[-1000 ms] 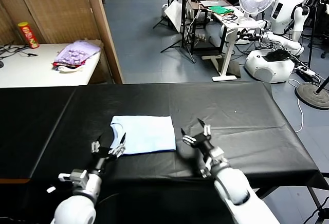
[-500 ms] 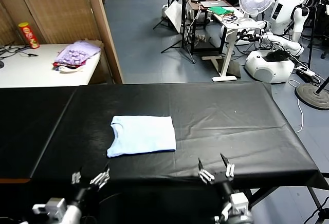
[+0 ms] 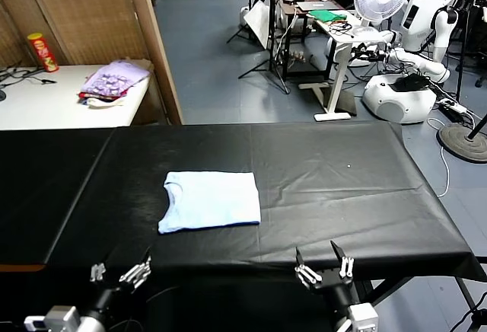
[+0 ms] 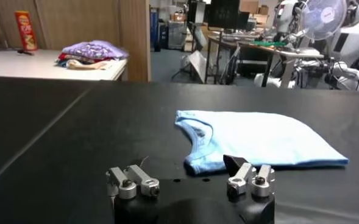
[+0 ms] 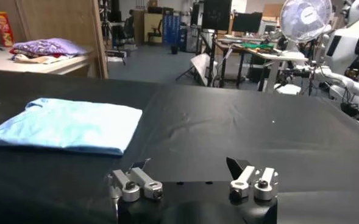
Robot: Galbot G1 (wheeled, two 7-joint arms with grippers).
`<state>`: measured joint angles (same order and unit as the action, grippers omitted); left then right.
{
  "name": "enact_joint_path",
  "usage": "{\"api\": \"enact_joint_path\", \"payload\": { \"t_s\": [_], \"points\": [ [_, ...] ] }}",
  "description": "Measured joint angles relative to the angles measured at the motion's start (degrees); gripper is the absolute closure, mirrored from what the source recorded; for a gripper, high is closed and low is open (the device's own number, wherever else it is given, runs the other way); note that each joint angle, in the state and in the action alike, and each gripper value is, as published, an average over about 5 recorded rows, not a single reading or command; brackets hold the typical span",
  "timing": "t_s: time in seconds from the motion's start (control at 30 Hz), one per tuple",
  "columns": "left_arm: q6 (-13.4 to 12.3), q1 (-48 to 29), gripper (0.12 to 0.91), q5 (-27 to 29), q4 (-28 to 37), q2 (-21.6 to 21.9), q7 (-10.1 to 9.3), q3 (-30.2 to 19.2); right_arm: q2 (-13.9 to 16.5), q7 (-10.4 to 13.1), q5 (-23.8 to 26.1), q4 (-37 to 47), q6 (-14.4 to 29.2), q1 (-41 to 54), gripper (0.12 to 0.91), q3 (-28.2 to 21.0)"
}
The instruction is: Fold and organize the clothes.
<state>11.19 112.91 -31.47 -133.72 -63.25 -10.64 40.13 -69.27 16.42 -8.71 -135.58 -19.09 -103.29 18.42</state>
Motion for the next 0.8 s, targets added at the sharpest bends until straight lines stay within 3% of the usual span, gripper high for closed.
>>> {"api": "enact_joint_path", "payload": {
  "t_s": [0.8],
  "points": [
    [1.6,2.5,0.232,-0.9,-1.2,0.6,0.26,1.0,-0.5,0.4,-0.3,0.6,-1.8,-1.4,0.227,-0.6]
  ]
}}
